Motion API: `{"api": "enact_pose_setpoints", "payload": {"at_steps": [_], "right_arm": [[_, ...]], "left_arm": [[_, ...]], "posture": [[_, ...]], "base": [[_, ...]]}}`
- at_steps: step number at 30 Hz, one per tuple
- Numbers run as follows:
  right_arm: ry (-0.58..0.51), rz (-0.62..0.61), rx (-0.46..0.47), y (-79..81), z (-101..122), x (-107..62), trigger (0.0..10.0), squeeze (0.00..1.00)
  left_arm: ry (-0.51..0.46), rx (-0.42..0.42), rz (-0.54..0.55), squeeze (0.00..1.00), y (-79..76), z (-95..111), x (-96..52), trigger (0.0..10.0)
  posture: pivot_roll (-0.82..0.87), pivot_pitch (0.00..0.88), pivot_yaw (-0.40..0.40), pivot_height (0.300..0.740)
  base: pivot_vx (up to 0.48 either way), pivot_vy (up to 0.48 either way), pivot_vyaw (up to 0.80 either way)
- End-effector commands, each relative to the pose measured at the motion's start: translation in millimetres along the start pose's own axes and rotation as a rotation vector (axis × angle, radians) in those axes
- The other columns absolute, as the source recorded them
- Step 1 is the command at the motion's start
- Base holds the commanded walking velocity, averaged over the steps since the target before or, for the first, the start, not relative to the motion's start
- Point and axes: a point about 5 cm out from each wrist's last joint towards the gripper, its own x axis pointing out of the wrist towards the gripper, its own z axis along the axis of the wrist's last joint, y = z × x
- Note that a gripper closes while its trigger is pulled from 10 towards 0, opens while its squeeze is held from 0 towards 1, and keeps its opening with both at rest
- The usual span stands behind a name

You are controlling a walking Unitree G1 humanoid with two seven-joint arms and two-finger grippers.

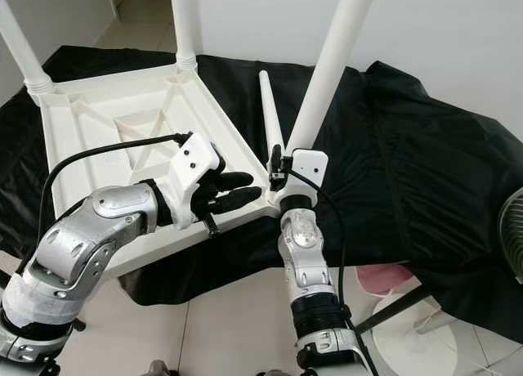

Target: Building children table

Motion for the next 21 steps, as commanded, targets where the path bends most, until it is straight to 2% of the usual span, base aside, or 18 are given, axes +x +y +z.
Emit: {"api": "enact_pose_setpoints", "payload": {"at_steps": [1, 5, 15, 17, 21], "right_arm": [[0.129, 0.011, -0.012, -1.0, -24, -9.5, 10.0, 0.00], [0.127, 0.004, -0.020, -3.3, -23, -8.4, 10.0, 0.00], [-0.016, 0.081, -0.102, 0.4, 12, 0.8, 10.0, 0.00], [-0.016, 0.081, -0.102, 0.4, 12, 0.8, 10.0, 0.00], [-0.057, 0.099, -0.108, -6.1, 33, 6.3, 10.0, 0.00]], "left_arm": [[-0.006, 0.006, 0.019, 0.00, -1.9, 2, -0.7, 10.0], [-0.005, 0.006, 0.021, 0.00, -1.6, 2, -0.5, 10.0], [-0.018, 0.019, 0.029, 0.00, 0.5, 5, 0.2, 10.0], [-0.018, 0.019, 0.029, 0.00, 0.5, 5, 0.2, 10.0], [-0.050, 0.030, 0.069, 0.00, 11.5, 11, -1.6, 10.0]], "posture": [[0.05, 0.077, -0.062, 0.740], [0.05, 0.074, -0.062, 0.740], [0.05, 0.057, -0.065, 0.740], [0.05, 0.057, -0.065, 0.740], [0.04, 0.040, -0.074, 0.740]], "base": [[0.000, 0.000, 0.00], [0.000, 0.000, 0.00], [0.000, 0.000, 0.00], [0.000, 0.000, 0.00], [0.000, 0.000, 0.00]]}}
